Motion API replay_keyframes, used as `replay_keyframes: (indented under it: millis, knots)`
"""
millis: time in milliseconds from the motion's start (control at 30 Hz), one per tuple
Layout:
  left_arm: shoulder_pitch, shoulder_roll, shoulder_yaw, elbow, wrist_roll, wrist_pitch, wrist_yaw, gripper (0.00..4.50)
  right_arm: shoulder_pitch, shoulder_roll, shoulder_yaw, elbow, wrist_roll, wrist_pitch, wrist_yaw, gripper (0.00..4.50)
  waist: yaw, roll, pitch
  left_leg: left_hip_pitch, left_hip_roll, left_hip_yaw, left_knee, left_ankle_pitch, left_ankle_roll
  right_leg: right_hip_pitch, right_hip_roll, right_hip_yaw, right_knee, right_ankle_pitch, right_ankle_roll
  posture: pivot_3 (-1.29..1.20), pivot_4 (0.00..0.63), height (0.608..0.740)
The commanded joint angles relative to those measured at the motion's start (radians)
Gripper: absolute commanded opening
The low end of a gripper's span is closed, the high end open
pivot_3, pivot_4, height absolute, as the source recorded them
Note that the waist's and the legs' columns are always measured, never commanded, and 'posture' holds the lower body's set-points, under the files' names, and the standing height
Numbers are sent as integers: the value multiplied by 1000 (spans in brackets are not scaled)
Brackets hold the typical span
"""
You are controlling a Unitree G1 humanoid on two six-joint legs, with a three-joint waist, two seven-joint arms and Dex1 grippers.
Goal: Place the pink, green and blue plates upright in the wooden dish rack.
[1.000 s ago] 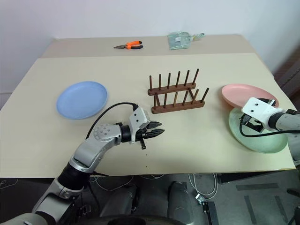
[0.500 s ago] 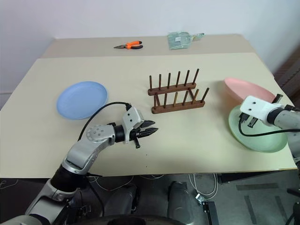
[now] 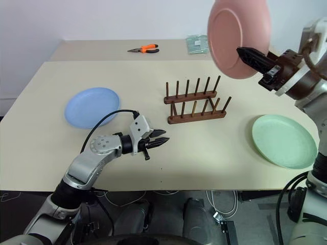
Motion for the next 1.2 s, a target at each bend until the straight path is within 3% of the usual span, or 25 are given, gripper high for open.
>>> replay_keyframes:
  millis: [33,267,567,700,800,1000,1200]
  knots:
    - [11,-10,29,-71,-51,1,-12,1239,-33,24,-18,26,29,47,-73,47,-2,0,0,0,0,0,0,0,0,0,0,0,0,0,0,0,150,740]
    - [17,-9,31,-84,-66,7,-4,1239,-101,101,-68,138,119,157,-213,47,-4,1,0,0,0,1,-1,0,0,-1,0,0,1,0,0,0,150,740]
    - [24,-6,24,-85,-69,4,4,1239,-114,149,-44,161,98,187,-308,47,-4,1,0,0,0,1,-1,0,0,-1,0,0,1,1,0,0,150,740]
    - [20,-6,26,-89,-77,8,5,1239,-85,126,19,139,-1,123,-266,1666,-5,1,0,0,0,1,-1,0,0,-1,1,0,1,1,0,0,150,740]
    - [22,-2,25,-93,-79,10,4,1239,-39,74,43,108,-123,-7,-204,3192,-3,1,0,0,0,1,-1,0,0,-1,1,0,1,2,2,0,150,740]
    - [24,6,26,-96,-83,14,-2,1239,116,-57,-111,174,-210,-103,-122,3192,1,1,0,-1,-1,1,-1,0,0,-1,0,0,0,2,3,0,150,740]
    - [9,3,5,-74,-79,5,-27,1239,594,-192,-29,-55,-376,-174,96,3192,-12,2,-1,1,1,3,-1,0,1,0,1,0,1,-1,2,0,150,740]
